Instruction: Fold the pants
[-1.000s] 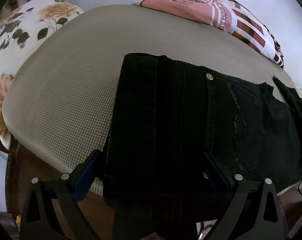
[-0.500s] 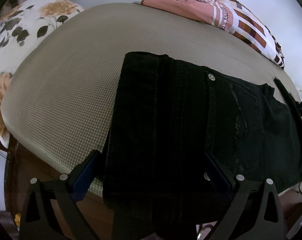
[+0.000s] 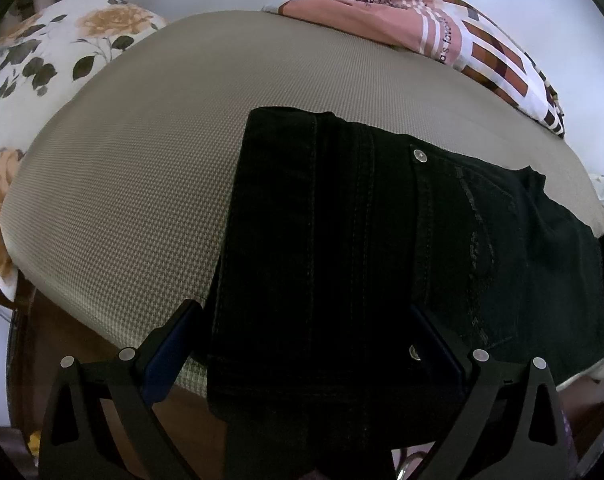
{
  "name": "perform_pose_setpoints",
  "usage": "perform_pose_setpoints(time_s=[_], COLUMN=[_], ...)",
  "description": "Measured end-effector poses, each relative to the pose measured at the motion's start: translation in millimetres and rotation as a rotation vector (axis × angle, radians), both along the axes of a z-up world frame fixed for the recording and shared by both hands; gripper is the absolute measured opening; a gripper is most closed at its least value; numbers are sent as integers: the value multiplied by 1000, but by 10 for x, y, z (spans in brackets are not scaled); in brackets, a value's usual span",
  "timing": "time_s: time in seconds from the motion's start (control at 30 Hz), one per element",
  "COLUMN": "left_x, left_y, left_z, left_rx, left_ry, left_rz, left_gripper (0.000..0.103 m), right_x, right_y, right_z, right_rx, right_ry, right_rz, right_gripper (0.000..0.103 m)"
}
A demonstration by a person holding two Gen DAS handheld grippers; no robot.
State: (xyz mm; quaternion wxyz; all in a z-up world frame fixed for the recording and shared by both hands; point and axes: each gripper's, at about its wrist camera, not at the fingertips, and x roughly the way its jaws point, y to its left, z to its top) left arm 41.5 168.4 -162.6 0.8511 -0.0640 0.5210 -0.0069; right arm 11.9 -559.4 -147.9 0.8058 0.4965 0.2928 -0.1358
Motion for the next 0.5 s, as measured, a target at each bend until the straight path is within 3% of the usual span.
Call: perform_pose_setpoints(time_s=[0.1,0.2,0.33,0.5], left_x=[-11,-4,22,21], left_y=[2,6,19,55], left_z=[0,-4,-6,-21], left_rx=[1,2,3,-8], left_ry=[-4,-8,-7,-9], left_rz=[1,0,-7,-6], left_gripper=[100,101,102,103], right_x=[-607,-916,-1083,-1142], right_y=[-79,-127,-156,-171], right_z=[-253,-491,-701,-692], right_rx=[56,125,181,195], right_ry=[49,53,32,-6], right_rz=[-94,-142,-179,-184], right_gripper=[6,4,3,3])
